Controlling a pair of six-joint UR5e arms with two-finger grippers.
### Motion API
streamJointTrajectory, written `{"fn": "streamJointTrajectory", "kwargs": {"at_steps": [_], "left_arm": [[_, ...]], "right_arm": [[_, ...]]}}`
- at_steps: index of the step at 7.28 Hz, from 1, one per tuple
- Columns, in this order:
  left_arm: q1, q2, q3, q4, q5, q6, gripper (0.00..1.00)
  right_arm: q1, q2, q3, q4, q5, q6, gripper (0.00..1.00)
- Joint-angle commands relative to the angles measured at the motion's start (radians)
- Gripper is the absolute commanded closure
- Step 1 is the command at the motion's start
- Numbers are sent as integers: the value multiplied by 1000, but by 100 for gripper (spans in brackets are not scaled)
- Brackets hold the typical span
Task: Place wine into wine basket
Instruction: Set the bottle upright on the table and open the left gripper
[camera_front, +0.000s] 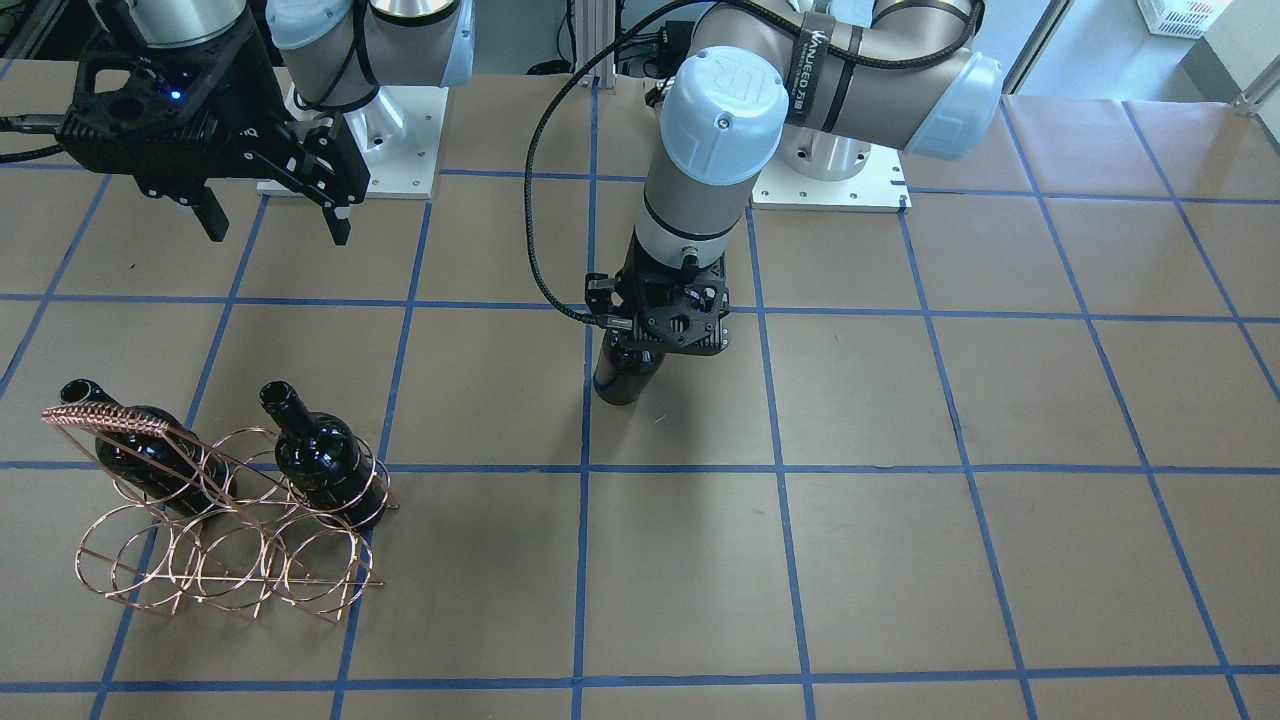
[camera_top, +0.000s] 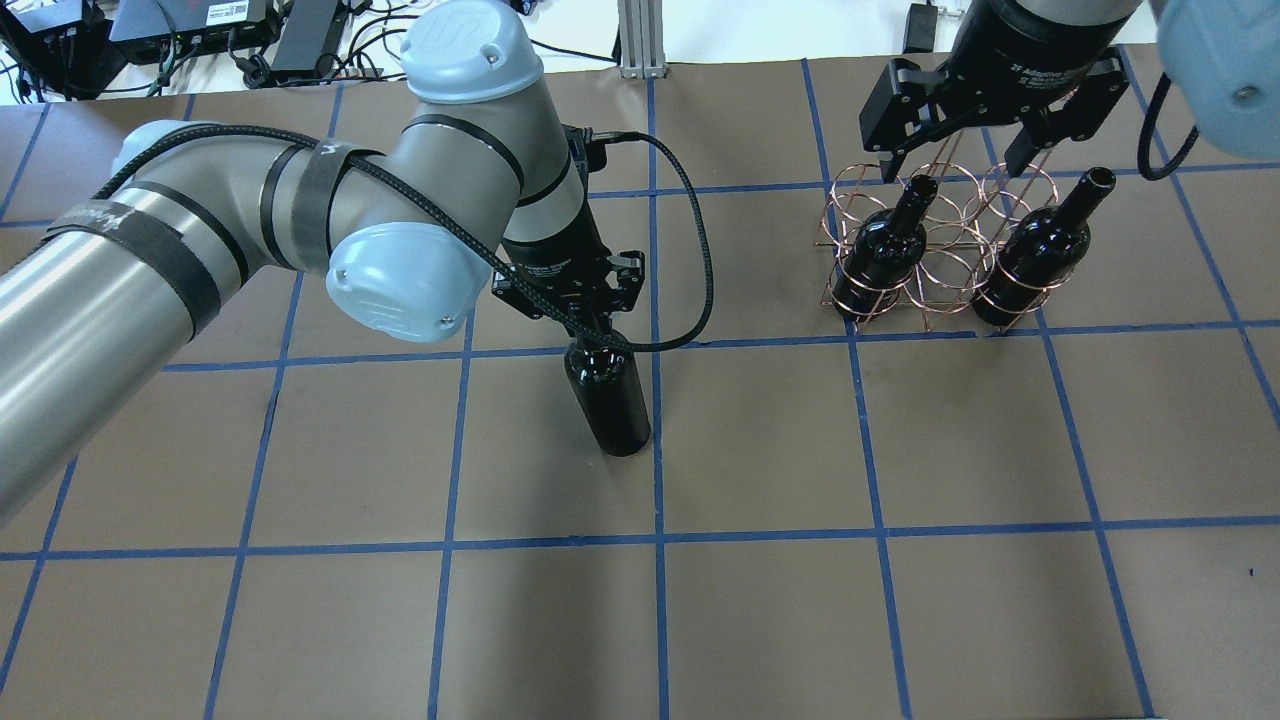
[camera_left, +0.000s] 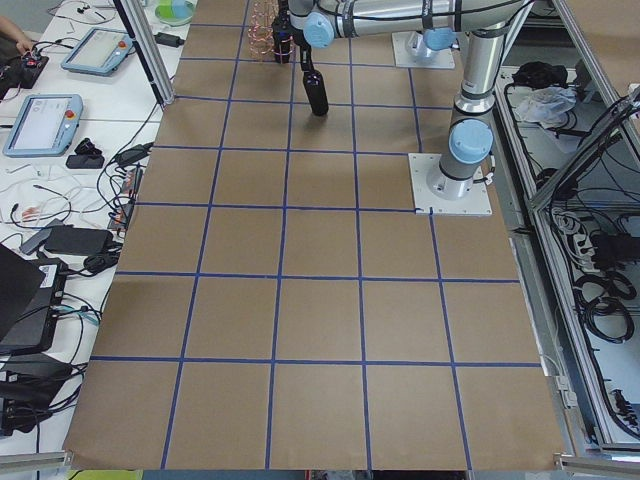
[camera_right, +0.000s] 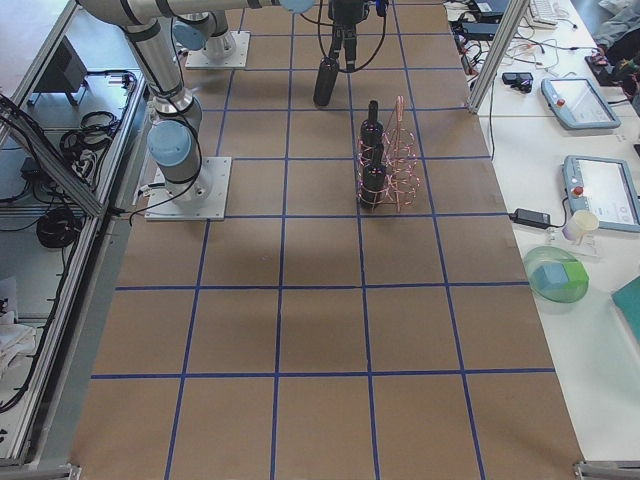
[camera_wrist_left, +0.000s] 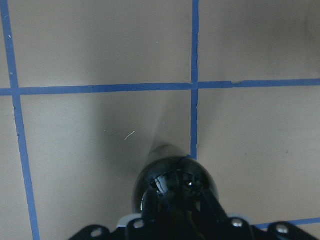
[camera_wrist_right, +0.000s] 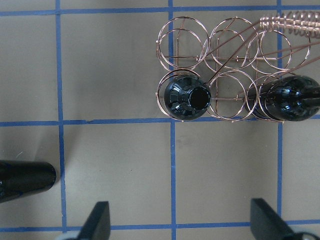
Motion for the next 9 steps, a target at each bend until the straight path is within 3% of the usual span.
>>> {"fn": "streamJointTrajectory", "kwargs": {"at_steps": [1, 2, 4, 7, 9], "left_arm": [[-2, 3, -1, 3, -5, -33, 4], [-4, 6, -1, -9, -5, -41, 0], [-1, 32, 16, -59, -135, -50, 0], [94, 43, 129, -93, -61, 32, 0], [171, 62, 165, -121, 61, 120, 0]], "right_arm": [[1, -2, 5, -1, 0, 0, 0], [1, -2, 4, -1, 0, 0, 0], [-1, 0, 4, -2, 3, -2, 0], [-3, 6, 4, -7, 11, 1, 0], [-1, 5, 4, -2, 28, 2, 0]]}}
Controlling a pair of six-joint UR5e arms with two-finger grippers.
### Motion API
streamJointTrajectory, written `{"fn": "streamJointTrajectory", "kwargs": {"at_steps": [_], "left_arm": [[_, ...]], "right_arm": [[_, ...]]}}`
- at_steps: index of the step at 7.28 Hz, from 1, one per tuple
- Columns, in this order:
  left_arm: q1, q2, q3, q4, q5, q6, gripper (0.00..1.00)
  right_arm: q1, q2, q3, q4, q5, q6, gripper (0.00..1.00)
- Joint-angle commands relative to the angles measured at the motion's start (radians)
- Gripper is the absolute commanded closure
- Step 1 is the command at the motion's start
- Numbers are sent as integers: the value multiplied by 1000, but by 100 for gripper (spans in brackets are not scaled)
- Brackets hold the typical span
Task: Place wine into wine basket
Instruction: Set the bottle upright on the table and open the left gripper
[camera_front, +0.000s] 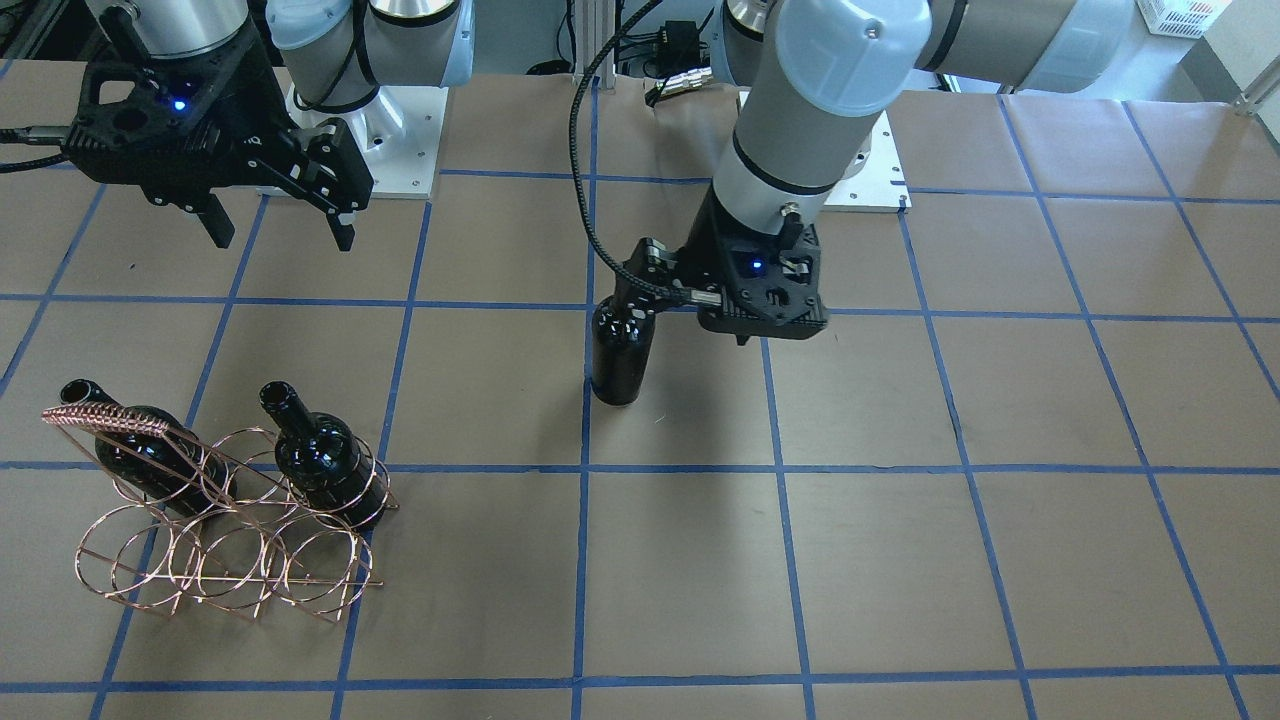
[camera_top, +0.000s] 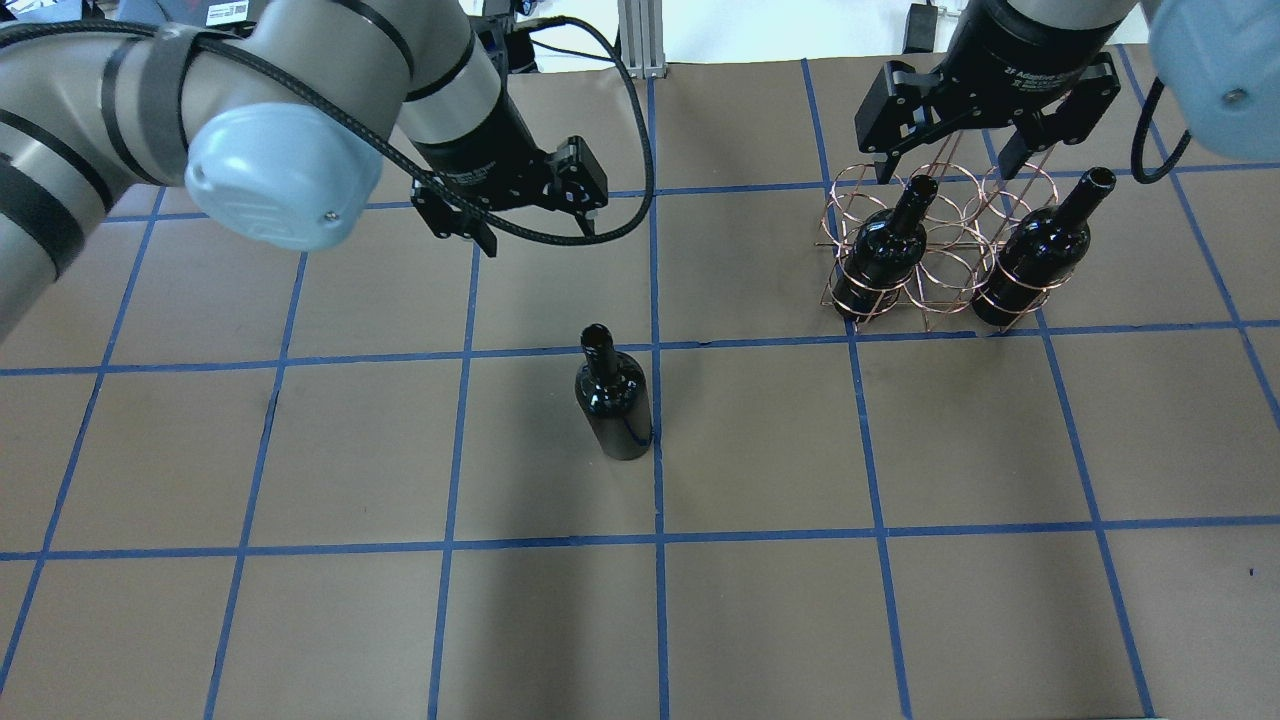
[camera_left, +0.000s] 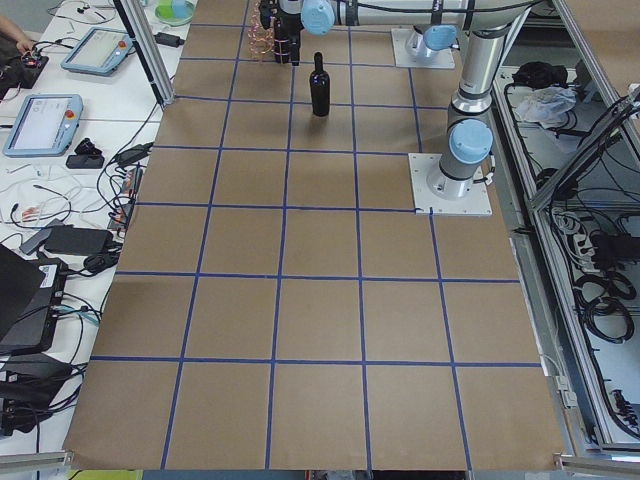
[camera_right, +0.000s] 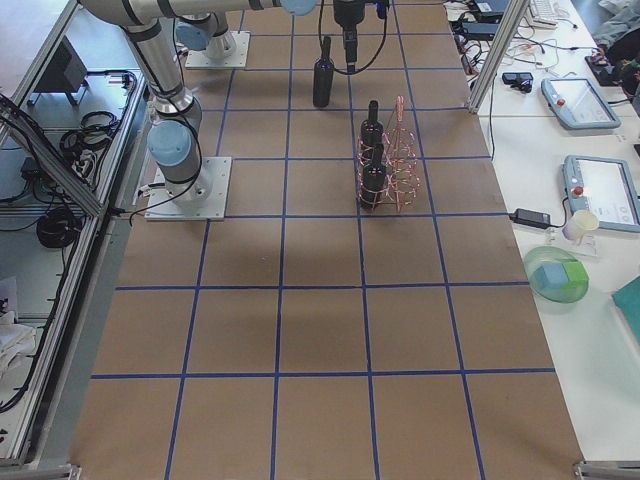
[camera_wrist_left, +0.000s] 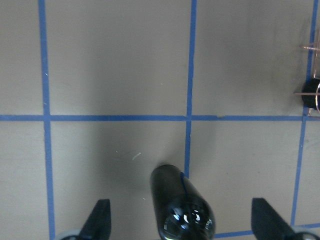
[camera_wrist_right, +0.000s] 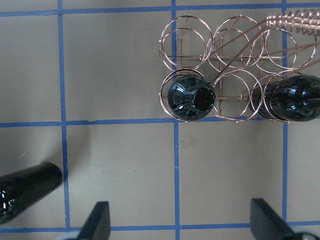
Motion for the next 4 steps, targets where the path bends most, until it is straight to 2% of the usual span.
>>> {"fn": "streamJointTrajectory", "kwargs": {"at_steps": [1, 2, 4], "left_arm": [[68, 37, 24, -21, 93, 57, 0], [125, 60, 25, -43, 141, 162, 0], [198, 101, 24, -105, 156, 217, 0]], "right_arm": [[10, -6, 2, 4, 33, -7, 0], [32, -3, 0, -7, 37, -9, 0], [160, 20, -3, -11, 64, 11, 0]]}}
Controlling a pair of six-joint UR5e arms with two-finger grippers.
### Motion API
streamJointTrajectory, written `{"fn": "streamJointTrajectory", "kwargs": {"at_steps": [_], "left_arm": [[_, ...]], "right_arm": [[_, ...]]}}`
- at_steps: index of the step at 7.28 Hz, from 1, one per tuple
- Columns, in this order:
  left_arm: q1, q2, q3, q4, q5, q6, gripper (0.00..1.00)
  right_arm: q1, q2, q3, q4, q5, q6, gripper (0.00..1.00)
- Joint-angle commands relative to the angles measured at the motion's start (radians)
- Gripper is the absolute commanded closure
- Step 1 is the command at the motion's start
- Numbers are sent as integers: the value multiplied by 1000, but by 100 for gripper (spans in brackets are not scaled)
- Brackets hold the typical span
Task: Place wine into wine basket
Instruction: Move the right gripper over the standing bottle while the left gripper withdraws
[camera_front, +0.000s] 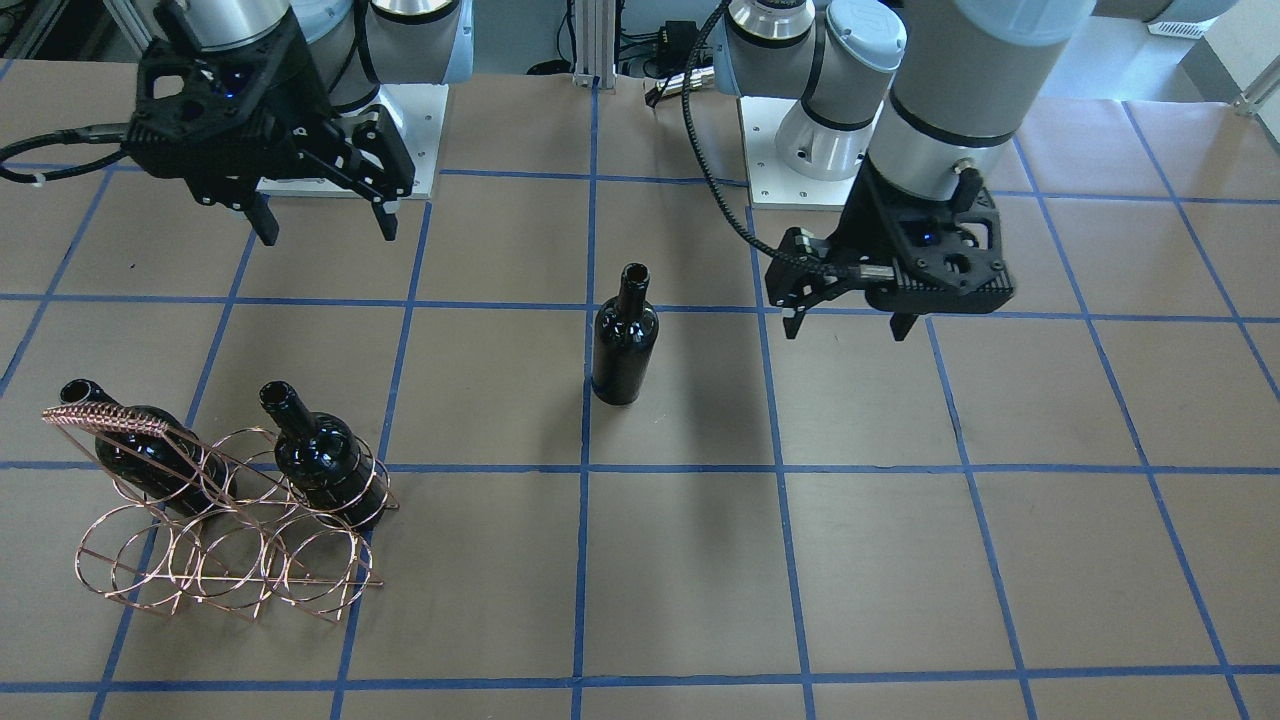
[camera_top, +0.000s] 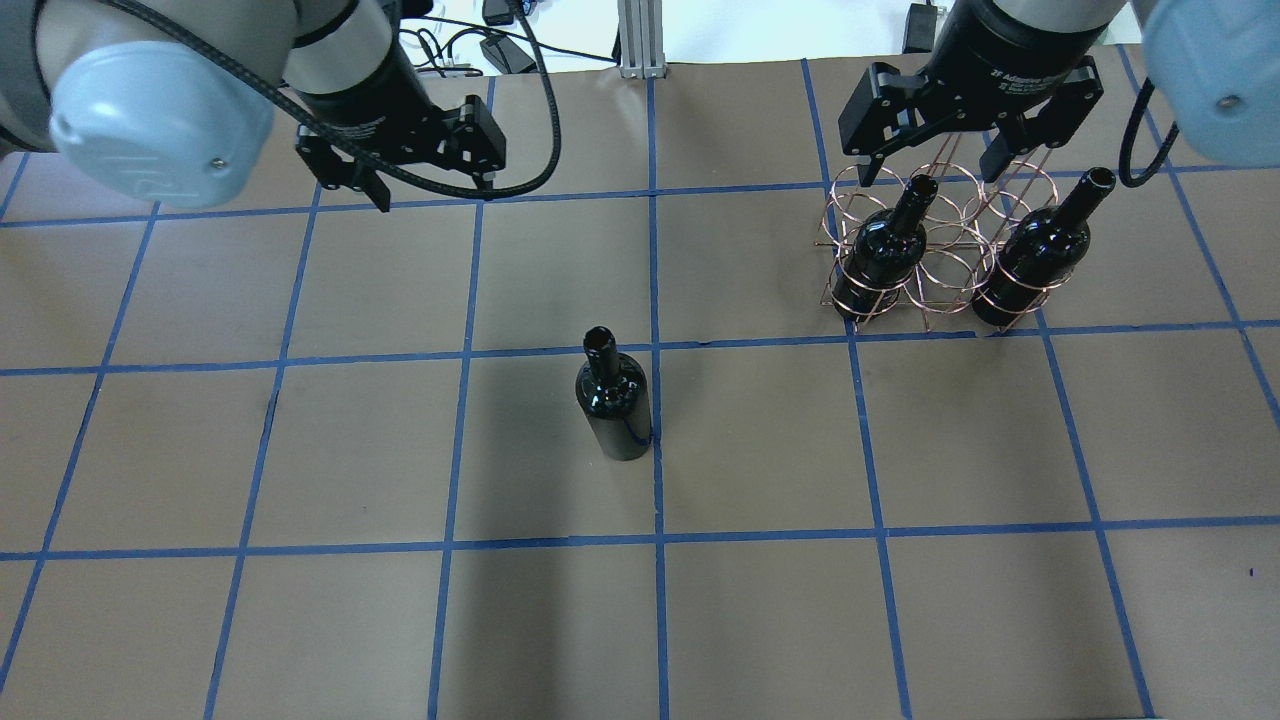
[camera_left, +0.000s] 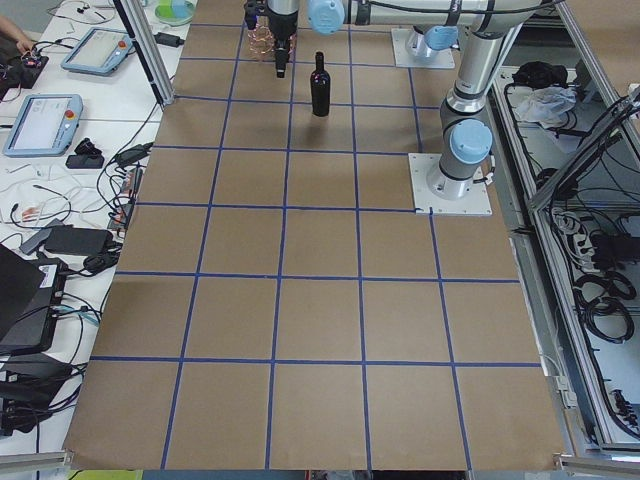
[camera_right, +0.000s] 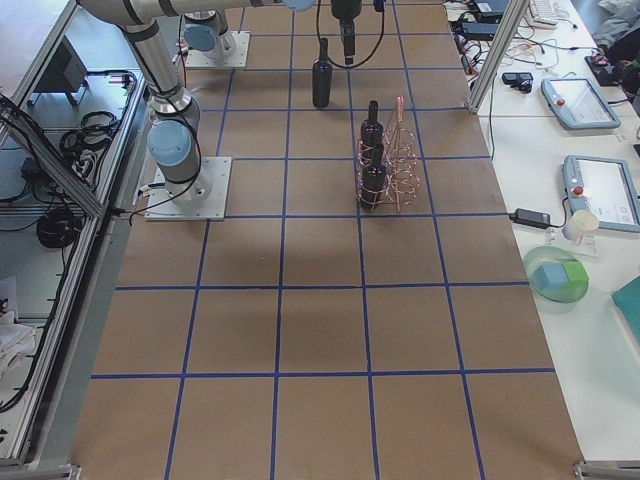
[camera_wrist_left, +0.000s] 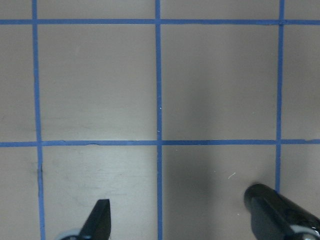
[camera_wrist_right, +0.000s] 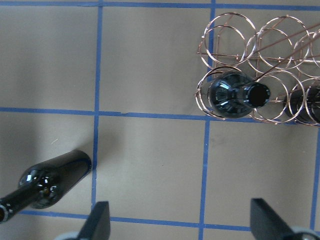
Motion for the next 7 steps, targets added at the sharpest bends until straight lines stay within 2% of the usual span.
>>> {"fn": "streamJointTrajectory", "kwargs": {"at_steps": [1, 4, 7], "left_arm": [[62, 33, -1, -36, 28, 40, 0], [64, 56, -15, -71, 20, 40, 0], [47, 61, -21, -73, 14, 29, 0]], "right_arm": [[123, 37, -11, -5, 14, 61, 0], [289, 122, -44, -62, 9, 413, 0], [381, 153, -36, -45, 11, 499, 0]]}}
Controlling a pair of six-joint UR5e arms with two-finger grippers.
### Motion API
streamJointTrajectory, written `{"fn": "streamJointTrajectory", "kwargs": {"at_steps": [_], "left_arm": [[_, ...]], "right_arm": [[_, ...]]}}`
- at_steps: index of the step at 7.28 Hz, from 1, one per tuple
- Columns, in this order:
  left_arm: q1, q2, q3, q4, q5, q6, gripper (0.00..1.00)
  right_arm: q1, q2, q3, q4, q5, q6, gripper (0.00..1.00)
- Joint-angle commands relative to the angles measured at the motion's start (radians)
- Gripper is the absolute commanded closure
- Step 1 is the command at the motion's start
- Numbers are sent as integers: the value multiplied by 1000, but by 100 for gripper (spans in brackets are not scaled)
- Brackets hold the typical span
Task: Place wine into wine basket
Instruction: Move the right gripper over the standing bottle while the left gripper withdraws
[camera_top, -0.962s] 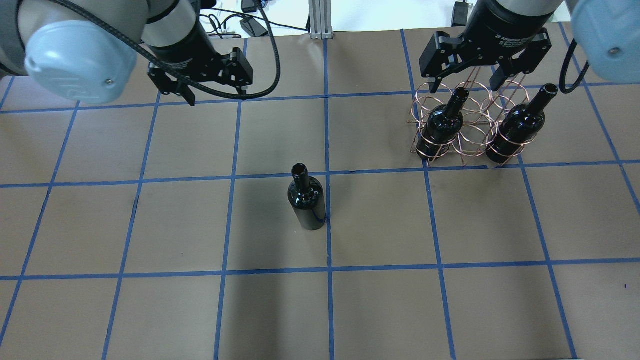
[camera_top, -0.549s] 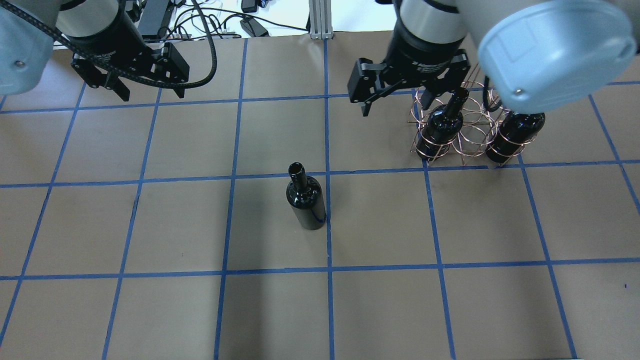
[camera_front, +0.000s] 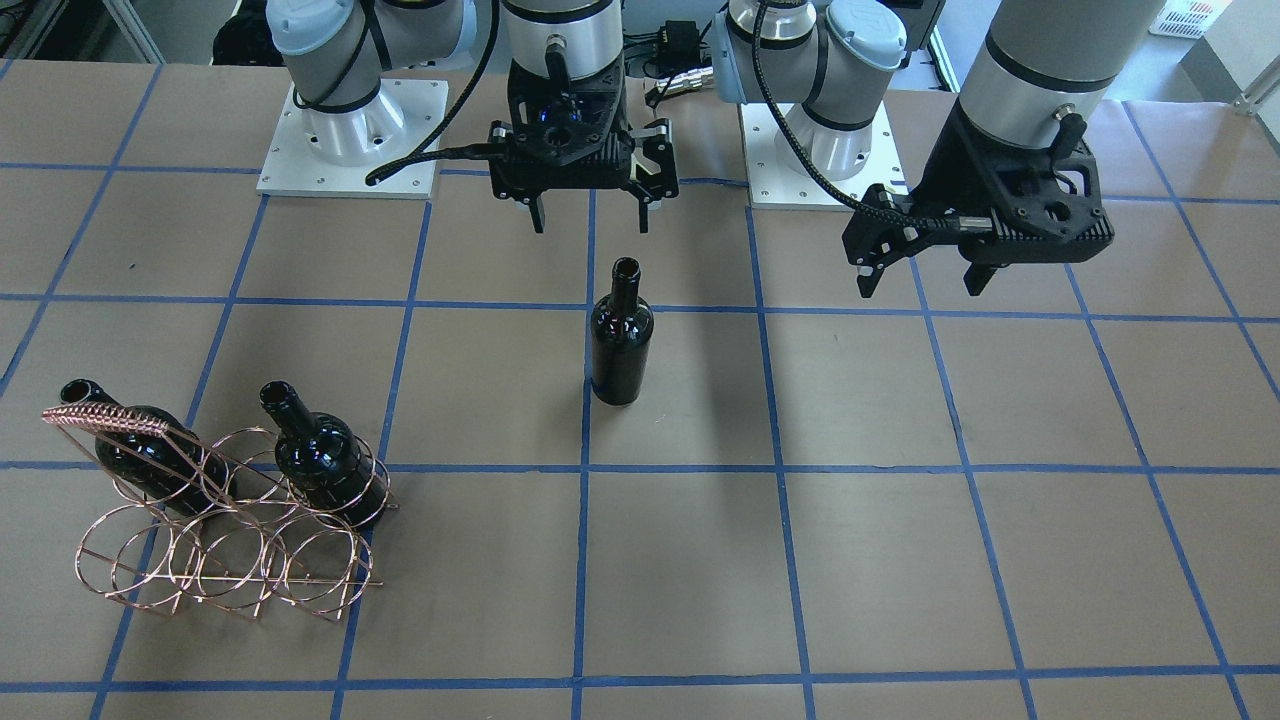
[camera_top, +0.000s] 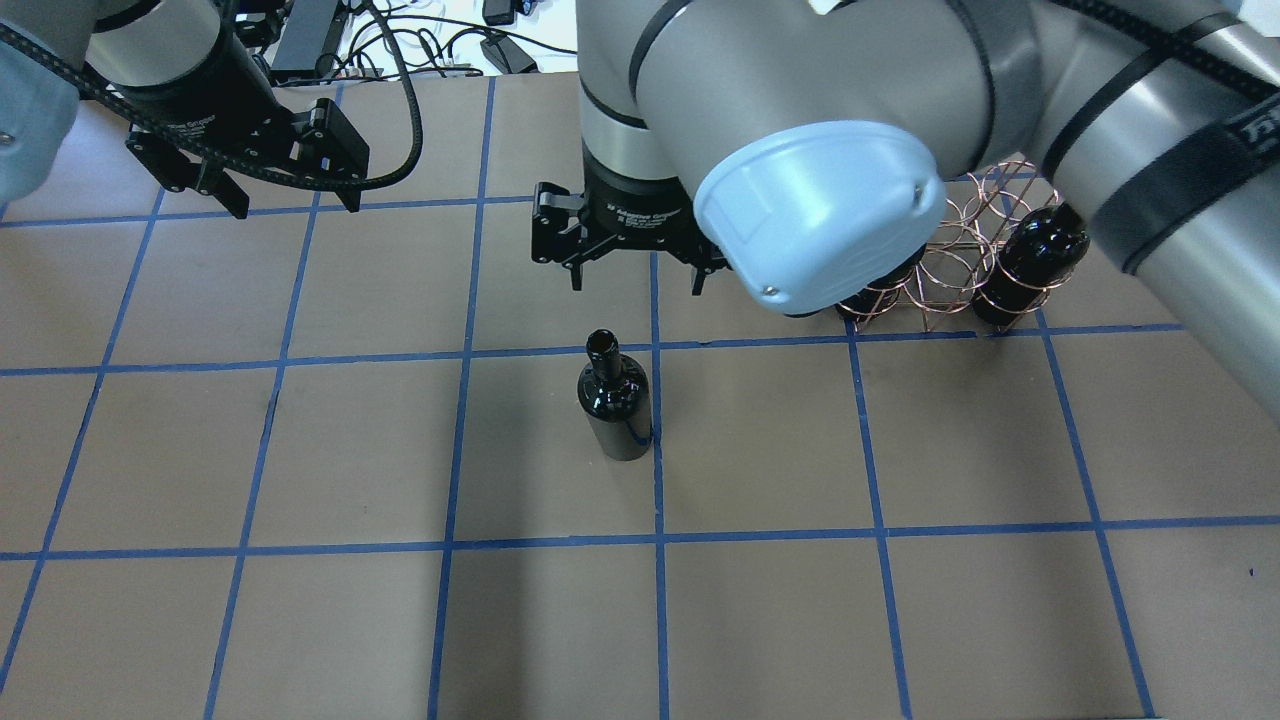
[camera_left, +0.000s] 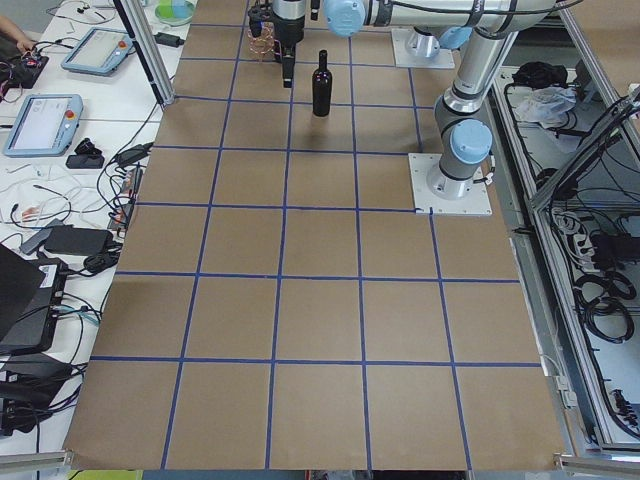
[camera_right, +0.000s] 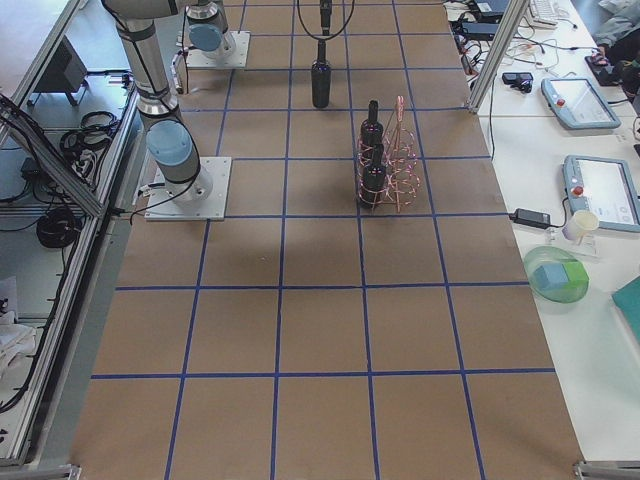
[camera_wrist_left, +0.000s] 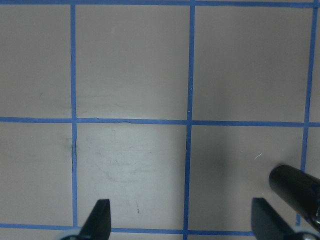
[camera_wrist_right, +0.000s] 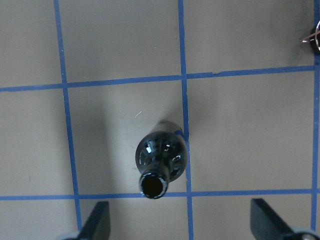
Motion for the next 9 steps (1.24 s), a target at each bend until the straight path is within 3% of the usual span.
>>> {"fn": "streamJointTrajectory", "kwargs": {"at_steps": [1, 5, 9], "left_arm": [[-14, -1, -2, -1, -4, -7, 0], [-34, -1, -5, -3, -3, -7, 0], [-31, 2, -23, 5, -1, -1, 0]], "right_arm": [[38, 31, 24, 1, 0, 45, 0], [38, 152, 43, -106, 5, 79, 0], [35, 156, 51, -67, -12, 78, 6]]}}
